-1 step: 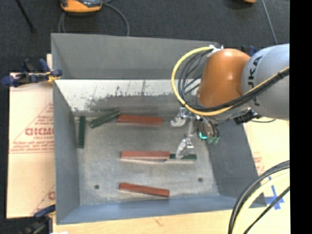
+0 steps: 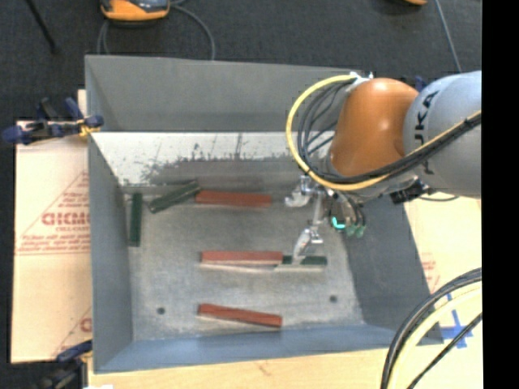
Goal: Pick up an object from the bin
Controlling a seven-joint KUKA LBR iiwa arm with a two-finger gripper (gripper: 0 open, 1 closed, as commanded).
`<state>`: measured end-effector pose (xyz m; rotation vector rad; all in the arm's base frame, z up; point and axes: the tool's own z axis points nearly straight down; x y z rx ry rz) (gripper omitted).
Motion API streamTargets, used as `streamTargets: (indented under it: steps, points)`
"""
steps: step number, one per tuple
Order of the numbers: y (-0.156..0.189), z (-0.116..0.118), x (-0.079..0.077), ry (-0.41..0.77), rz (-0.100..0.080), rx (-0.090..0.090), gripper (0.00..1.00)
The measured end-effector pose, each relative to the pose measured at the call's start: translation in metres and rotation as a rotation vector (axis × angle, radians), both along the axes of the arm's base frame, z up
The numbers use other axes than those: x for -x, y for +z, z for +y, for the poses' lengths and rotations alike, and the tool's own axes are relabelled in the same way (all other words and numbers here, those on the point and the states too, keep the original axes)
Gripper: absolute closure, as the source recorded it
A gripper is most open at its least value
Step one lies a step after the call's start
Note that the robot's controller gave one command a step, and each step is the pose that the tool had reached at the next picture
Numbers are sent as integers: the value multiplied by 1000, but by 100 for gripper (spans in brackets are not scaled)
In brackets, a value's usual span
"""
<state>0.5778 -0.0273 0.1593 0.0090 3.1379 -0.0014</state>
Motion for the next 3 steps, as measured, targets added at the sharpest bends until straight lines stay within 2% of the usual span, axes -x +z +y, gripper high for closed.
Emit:
streamTargets:
  steps: [1,2,3]
  points:
    - [-78,5,18,189,-2,0,100]
    - [-78,5,18,189,-2,0,100]
    - [42,6,24,170,0,0,100]
